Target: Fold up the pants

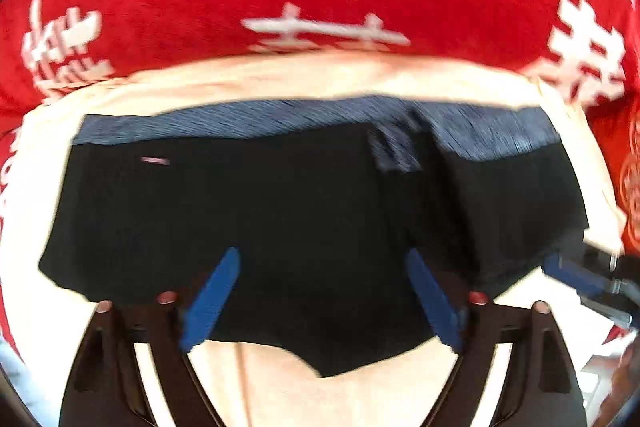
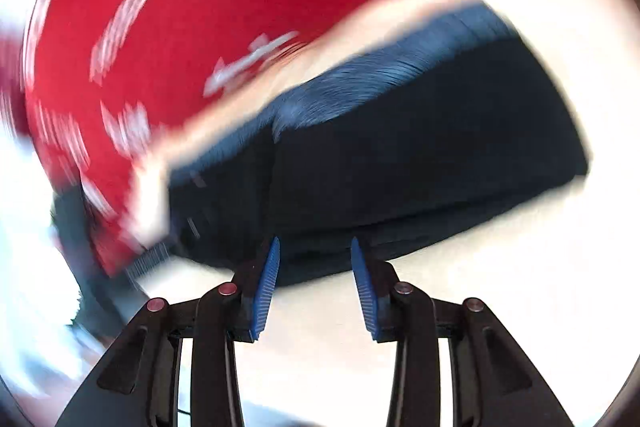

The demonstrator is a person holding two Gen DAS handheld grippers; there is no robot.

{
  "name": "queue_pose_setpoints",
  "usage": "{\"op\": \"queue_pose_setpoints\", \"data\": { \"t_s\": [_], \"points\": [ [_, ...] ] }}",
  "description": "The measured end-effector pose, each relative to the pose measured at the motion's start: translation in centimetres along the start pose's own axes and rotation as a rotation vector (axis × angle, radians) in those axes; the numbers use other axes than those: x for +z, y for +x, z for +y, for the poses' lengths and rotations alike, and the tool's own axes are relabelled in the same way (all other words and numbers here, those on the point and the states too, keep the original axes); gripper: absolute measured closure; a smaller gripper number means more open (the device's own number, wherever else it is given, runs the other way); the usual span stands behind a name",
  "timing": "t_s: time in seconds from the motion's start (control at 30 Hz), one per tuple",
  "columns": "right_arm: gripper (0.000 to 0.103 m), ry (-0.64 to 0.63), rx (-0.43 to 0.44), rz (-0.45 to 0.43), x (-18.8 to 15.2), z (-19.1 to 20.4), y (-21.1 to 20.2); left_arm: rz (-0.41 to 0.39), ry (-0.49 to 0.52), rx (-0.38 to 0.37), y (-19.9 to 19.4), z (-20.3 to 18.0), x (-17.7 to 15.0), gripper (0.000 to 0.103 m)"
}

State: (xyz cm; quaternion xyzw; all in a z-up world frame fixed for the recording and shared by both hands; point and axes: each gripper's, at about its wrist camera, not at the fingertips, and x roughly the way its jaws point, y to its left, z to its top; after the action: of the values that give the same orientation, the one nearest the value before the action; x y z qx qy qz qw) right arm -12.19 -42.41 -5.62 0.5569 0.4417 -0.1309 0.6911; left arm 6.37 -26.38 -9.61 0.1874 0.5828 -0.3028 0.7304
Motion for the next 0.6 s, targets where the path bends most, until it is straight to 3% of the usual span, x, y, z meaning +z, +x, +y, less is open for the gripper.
{"op": "queue_pose_setpoints", "data": {
  "t_s": [0.07,0.17,0.37,0.4,0.43,0.6],
  "points": [
    [0.062,0.101,0.069,-0.011,0.4,-1.9,0.1,0.031,0.019,-0.006,0.8,-1.5,-0.9,0.015],
    [0.062,0.202,0.084,0.019,0.2,-4.1,1.2,0.049,0.036,0.034,2.3,-2.2,-1.6,0.015],
    [0.062,0.287,0.196,-0.029,0.2,-6.5,2.1,0.062,0.006,0.021,3.6,-1.6,-1.7,0.014],
    [0.071,0.296,0.200,-0.029,0.5,-6.6,2.5,0.065,0.013,0.048,3.4,-1.6,-1.5,0.014],
    [0.098,0.295,0.182,-0.025,1.2,-6.4,2.9,0.067,0.013,0.072,2.9,-1.4,-1.3,0.014],
    [0.098,0.185,0.166,-0.013,1.9,-3.6,1.1,0.014,-0.056,0.089,0.5,0.8,-1.2,0.014]
  ]
}}
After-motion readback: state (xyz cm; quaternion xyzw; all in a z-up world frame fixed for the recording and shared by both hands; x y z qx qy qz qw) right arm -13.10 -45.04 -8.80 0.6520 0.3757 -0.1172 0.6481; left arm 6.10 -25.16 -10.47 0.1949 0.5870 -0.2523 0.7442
